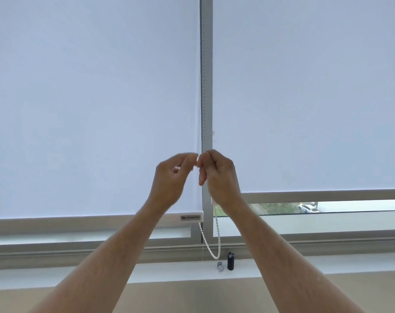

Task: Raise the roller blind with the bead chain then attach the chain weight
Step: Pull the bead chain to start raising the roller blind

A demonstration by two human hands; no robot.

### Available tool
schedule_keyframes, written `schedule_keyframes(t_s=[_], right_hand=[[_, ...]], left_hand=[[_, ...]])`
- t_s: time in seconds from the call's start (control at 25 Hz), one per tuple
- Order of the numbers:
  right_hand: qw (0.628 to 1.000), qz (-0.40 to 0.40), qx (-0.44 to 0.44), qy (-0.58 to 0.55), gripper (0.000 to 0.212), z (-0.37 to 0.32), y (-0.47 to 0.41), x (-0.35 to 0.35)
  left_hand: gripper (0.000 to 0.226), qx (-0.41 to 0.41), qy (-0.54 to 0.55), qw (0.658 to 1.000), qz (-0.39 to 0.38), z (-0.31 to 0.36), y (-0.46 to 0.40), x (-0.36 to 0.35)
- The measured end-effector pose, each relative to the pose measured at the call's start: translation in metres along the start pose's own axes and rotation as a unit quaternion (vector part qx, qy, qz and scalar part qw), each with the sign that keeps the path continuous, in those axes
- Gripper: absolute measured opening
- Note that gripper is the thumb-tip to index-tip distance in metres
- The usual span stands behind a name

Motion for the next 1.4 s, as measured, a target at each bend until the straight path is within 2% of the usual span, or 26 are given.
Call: schedule_keyframes(t_s=[0.2,0.32,0.48,0.6,0.68,0.84,1.04,1.16,1.28,1.36,1.4], right_hand=[[1.000,-0.008,-0.013,-0.003,0.036,0.015,0.026,-0.003],[1.000,-0.016,-0.017,0.002,0.034,0.020,0.033,0.000],[0.997,-0.068,-0.025,-0.011,0.029,0.023,0.035,0.008],[0.998,0.019,-0.025,-0.055,0.042,0.020,0.018,0.033],[0.997,0.061,-0.029,-0.045,0.044,0.014,-0.001,0.044],[0.999,0.034,-0.010,-0.009,0.038,-0.011,-0.040,0.032],[0.999,0.006,-0.011,-0.039,0.024,-0.039,-0.073,0.011],[0.998,0.009,0.018,-0.054,0.028,-0.046,-0.072,0.003],[0.998,0.021,0.038,-0.055,0.029,-0.045,-0.065,0.005],[0.998,0.024,0.042,-0.042,0.028,-0.042,-0.057,0.007],[0.998,0.023,0.043,-0.034,0.027,-0.039,-0.052,0.008]], left_hand=[[0.014,-0.009,0.028,0.999,-0.016,0.047,-0.032,-0.007],[0.017,-0.001,0.027,0.999,-0.021,0.049,-0.033,-0.014],[0.017,-0.001,0.020,1.000,0.009,0.038,-0.024,-0.008],[0.016,-0.003,0.008,1.000,0.024,0.034,-0.020,-0.006],[0.017,-0.024,-0.017,0.999,0.020,0.035,-0.015,-0.010],[0.019,-0.052,-0.048,0.997,0.006,0.027,-0.001,-0.020],[0.020,-0.022,-0.070,0.997,-0.002,0.007,0.014,-0.028],[0.021,-0.022,-0.076,0.997,-0.011,0.002,0.014,-0.025],[0.016,-0.038,-0.081,0.994,-0.065,0.005,0.010,-0.020],[0.024,-0.044,-0.065,0.993,-0.085,0.010,0.006,-0.013],[0.027,-0.039,-0.040,0.996,-0.070,0.013,0.001,-0.005]])
Point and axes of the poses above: each hand's wrist, its own y-axis away from the middle knuckle, its own x-axis out of the back of the hand, z = x × y, the point moved 8 cm from there along -y, towards the middle knuckle, and after that the axes turned 10 degrees about x, right-handed, at the moved point
